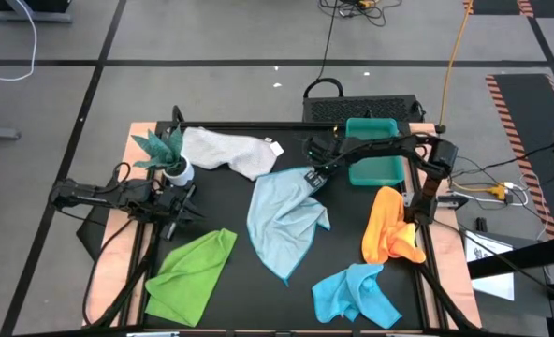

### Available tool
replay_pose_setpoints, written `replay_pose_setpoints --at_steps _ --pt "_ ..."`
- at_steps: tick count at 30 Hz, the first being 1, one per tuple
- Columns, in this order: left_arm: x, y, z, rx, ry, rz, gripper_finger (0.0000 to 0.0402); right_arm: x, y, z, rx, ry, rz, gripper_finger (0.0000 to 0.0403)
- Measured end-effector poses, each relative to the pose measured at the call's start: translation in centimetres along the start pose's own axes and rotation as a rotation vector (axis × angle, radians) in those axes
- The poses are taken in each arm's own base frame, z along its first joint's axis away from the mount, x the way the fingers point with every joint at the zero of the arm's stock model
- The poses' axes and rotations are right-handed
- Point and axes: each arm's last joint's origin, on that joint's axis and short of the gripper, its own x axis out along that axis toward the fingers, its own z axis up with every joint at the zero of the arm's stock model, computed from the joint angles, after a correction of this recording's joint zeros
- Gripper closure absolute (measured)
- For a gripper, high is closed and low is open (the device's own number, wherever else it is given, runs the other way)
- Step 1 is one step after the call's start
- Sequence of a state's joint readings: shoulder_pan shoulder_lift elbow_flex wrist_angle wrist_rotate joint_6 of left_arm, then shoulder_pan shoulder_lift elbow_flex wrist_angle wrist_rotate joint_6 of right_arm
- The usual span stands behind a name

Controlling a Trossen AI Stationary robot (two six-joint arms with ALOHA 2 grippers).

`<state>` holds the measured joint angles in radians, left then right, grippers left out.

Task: Fold microfiber towels
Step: Fold the light blue microfiber cloth

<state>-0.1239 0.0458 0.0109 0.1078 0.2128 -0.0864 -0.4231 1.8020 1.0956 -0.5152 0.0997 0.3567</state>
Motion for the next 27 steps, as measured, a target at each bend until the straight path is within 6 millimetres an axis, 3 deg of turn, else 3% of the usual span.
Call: replay_pose_setpoints --at_steps 3,8,13,17,21,27 --pt "0.0 0.0 0.0 0.000 0.000 0.000 0.0364 -2.0 1.0 -0.2 -0.053 -0.086 -0.050 0.0391" --pt "0.0 0.0 0.0 0.000 0.000 0.000 0.0364 -7.3 3.9 -1.5 -0.214 -0.296 -0.100 0.0399" --pt "0.0 0.0 0.0 0.000 0.000 -0.001 0.0364 -13.2 7.5 -4.7 -0.404 -0.514 -0.038 0.0401" --pt "0.0 0.0 0.0 0.000 0.000 0.000 0.0364 -16.5 9.7 -7.8 -0.535 -0.613 0.075 0.0401" --pt "0.0 0.0 0.0 0.000 0.000 0.000 0.0364 -17.4 11.6 -10.9 -0.650 -0.621 0.200 0.0401" --pt "0.0 0.0 0.0 0.000 0.000 0.000 0.0364 -14.3 12.8 -16.1 -0.793 -0.493 0.399 0.0401"
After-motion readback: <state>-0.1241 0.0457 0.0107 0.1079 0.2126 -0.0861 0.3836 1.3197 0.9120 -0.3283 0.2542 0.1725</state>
